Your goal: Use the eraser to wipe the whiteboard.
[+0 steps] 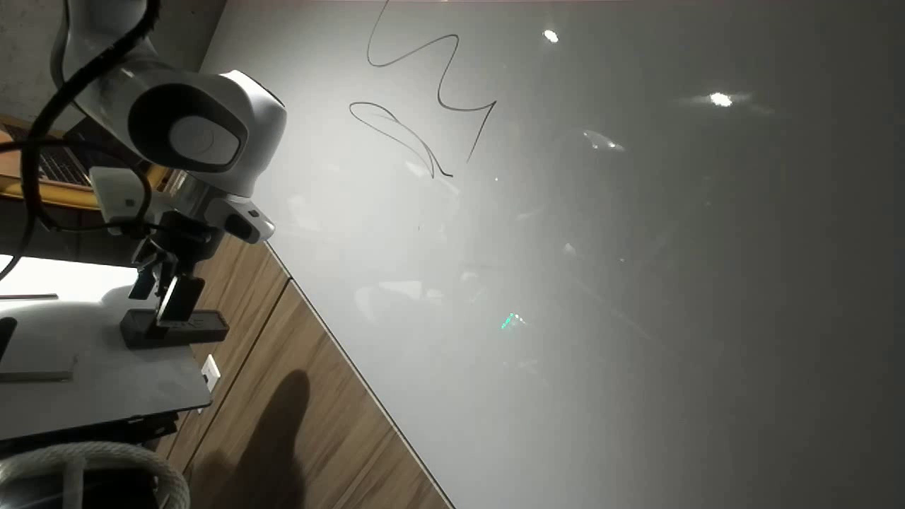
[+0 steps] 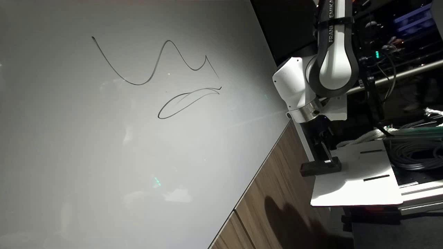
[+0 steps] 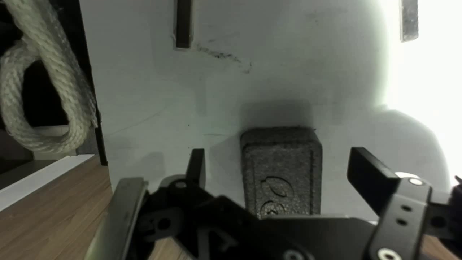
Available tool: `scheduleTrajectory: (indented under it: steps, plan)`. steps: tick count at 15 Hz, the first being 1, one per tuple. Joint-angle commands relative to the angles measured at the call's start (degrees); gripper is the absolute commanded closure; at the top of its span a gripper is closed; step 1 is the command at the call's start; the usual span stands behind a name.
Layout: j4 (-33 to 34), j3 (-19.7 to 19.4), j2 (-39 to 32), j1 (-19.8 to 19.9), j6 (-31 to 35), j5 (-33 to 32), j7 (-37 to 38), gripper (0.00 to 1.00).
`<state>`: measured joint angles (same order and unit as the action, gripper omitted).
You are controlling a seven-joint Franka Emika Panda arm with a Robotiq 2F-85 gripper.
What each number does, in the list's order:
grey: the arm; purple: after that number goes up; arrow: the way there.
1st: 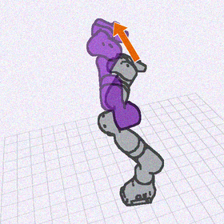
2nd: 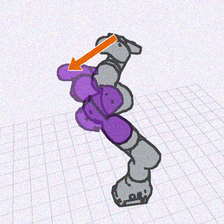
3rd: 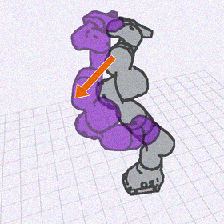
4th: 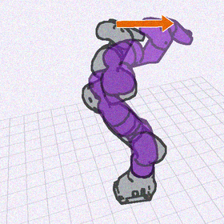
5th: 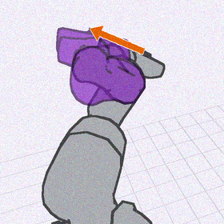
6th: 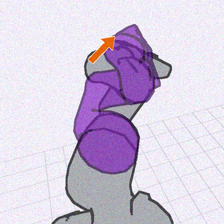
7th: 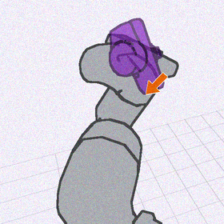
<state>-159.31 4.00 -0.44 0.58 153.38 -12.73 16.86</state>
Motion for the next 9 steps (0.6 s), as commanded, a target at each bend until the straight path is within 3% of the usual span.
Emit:
scheduleTrajectory:
  steps: [1, 9]
  plan:
    - [0.0, -1.4, -0.9, -0.7, 1.9, -2.9, 2.2, 0.0]
    - [1.7, -1.6, -1.2, -1.3, 2.0, -4.1, 3.6, 0.0]
